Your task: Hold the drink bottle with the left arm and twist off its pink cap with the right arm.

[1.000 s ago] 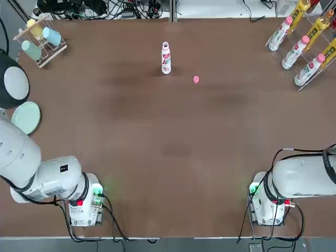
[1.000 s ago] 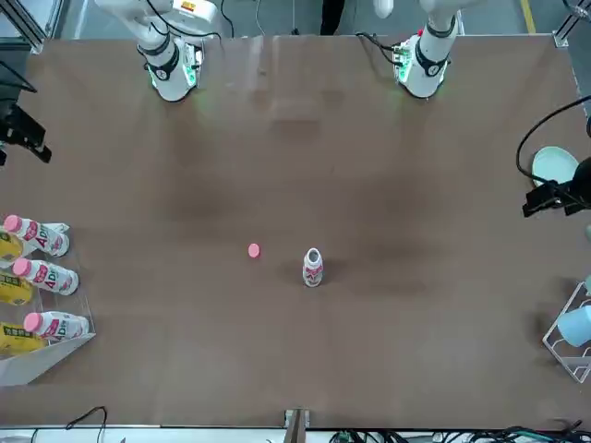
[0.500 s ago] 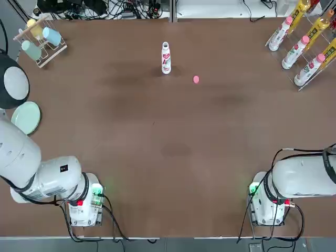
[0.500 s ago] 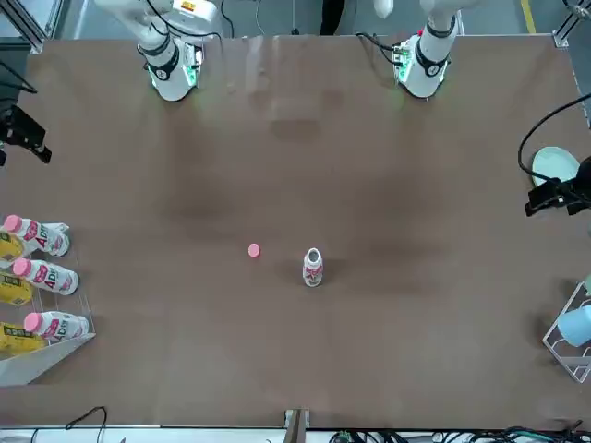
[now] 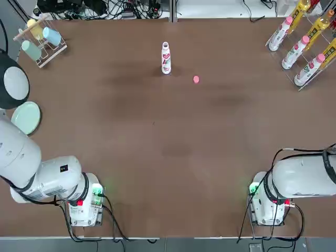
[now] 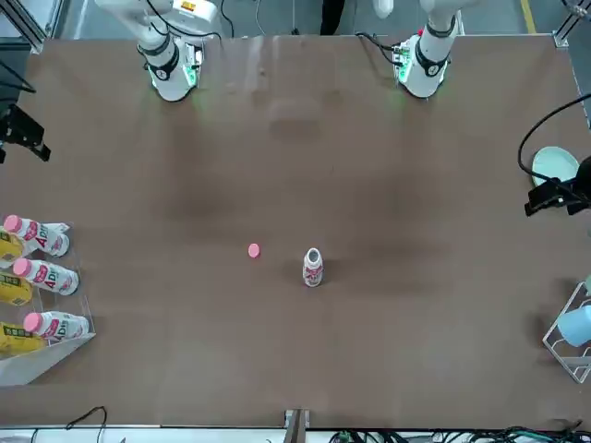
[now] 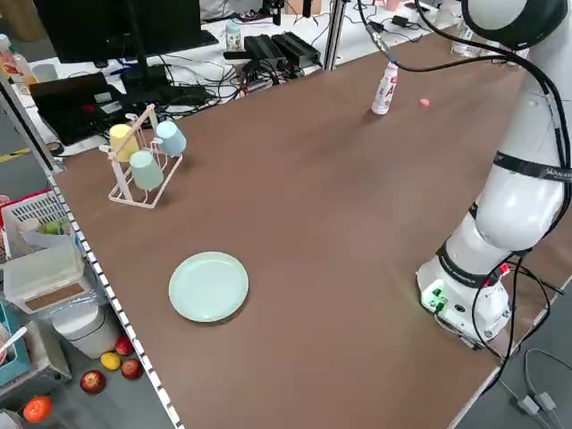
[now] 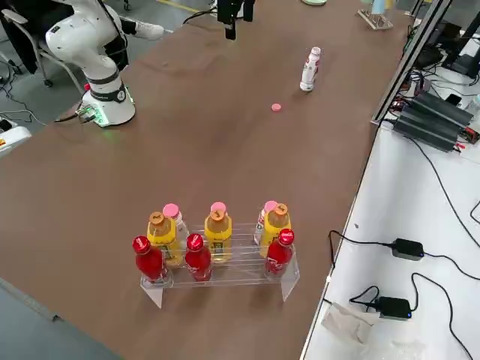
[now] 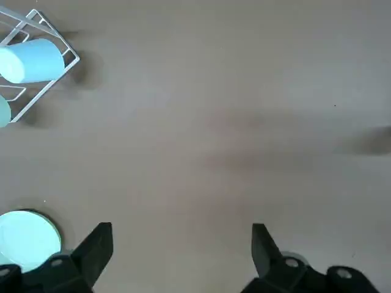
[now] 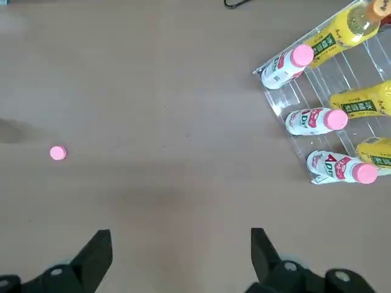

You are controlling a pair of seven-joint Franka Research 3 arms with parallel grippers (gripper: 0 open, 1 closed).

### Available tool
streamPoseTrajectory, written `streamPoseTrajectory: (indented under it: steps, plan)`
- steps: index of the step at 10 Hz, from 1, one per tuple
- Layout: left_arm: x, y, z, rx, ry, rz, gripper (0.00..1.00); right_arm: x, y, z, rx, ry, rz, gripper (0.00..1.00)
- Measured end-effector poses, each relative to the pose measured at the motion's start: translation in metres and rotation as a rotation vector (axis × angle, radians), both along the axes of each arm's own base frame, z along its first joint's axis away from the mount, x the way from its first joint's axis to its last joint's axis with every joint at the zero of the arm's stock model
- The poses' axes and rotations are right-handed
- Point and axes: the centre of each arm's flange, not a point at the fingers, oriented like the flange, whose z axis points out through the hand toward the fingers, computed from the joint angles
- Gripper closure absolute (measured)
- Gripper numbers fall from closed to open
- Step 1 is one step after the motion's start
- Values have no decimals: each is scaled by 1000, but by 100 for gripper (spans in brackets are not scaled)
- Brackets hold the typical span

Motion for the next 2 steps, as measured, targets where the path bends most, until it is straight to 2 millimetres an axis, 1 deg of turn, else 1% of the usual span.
streamPoseTrajectory:
  steps: [2]
  plan:
    - [0,-1,0,0,0,-1,0,-1,-10,1,0,-2,-18,0]
